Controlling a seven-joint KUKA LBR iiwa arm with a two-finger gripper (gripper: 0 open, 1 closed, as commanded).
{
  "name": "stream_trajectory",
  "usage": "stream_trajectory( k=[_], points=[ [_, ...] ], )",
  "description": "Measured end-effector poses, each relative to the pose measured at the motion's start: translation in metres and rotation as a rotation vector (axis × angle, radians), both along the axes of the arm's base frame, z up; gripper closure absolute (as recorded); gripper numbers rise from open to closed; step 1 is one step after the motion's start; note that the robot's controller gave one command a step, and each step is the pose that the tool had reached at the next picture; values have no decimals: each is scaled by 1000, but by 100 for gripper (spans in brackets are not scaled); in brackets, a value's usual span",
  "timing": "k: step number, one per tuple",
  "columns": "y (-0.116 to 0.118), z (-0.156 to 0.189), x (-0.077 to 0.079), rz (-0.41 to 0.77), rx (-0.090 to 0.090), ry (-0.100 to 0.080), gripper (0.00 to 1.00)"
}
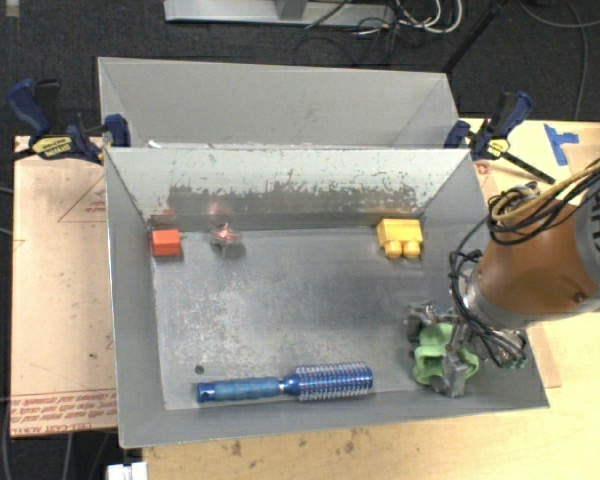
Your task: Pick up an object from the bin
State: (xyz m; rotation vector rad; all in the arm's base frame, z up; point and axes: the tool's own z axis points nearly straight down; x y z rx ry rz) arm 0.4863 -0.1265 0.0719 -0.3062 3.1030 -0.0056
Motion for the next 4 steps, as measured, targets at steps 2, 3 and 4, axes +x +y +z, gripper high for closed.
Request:
stream_trajectory(
  k=[2,3,4],
  points=[
    [-26,28,5,116,1,24,0],
    [-26,0,5,246,-1,13,0],
    [-25,0,6,246,0,10,0]
  ],
)
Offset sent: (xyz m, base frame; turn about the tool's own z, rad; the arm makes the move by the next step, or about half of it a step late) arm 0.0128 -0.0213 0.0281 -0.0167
